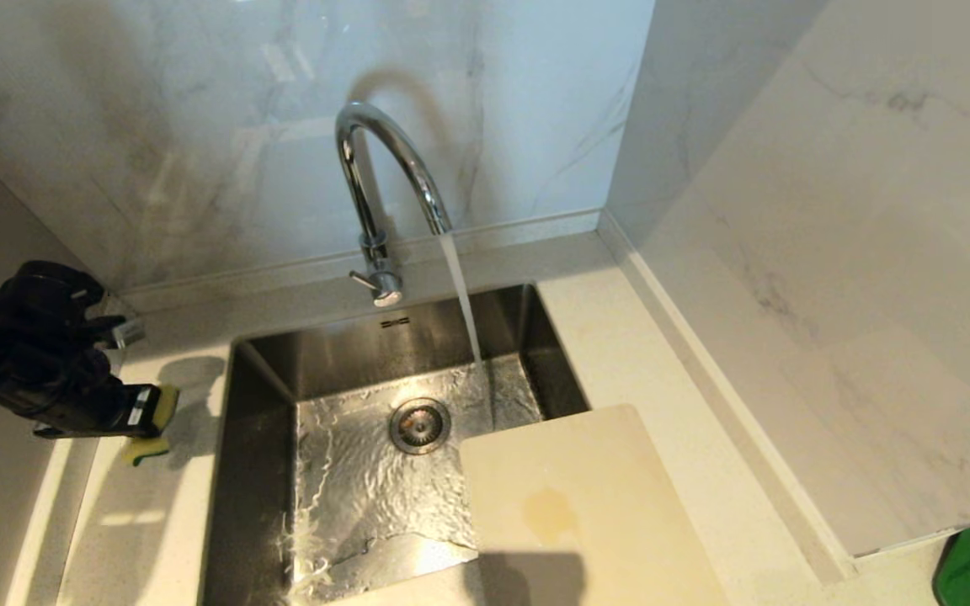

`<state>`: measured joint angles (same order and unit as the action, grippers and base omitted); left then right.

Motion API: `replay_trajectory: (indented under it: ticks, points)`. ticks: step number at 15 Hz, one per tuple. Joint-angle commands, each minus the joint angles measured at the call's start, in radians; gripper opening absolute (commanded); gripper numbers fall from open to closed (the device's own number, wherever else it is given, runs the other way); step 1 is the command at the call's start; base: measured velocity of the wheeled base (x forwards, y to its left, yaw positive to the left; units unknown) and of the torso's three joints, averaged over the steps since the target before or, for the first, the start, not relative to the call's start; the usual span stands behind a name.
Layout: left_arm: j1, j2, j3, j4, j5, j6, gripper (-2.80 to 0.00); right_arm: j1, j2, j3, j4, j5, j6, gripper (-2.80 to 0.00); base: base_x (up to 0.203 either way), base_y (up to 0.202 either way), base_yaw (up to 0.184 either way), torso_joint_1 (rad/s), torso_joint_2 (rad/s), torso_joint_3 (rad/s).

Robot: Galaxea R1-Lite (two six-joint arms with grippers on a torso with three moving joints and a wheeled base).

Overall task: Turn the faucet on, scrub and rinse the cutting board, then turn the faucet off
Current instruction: Pick up the cleaning cloth, then pick up the cutting board

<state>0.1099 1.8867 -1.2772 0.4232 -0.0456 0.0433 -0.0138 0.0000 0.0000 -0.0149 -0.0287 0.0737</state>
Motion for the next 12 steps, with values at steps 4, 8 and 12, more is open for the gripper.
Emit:
replay_trajectory:
  ticks: [4, 8, 12]
  points:
    - [-0.065, -0.135, 0.01, 0.002, -0.001, 0.01, -2.8, 0.0, -0.002, 0.002, 0.0, 0.0, 0.0, -2.8, 0.0, 0.0, 0.0, 0.0, 0.0, 0.0]
    - [-0.154, -0.233, 0.071, 0.003, 0.003, 0.002, -2.8, 0.0, -0.002, 0.002, 0.0, 0.0, 0.0, -2.8, 0.0, 0.0, 0.0, 0.0, 0.0, 0.0]
    - [-0.211, -0.296, 0.1, 0.005, 0.017, -0.034, -2.8, 0.0, -0.002, 0.002, 0.0, 0.0, 0.0, -2.8, 0.0, 0.0, 0.0, 0.0, 0.0, 0.0]
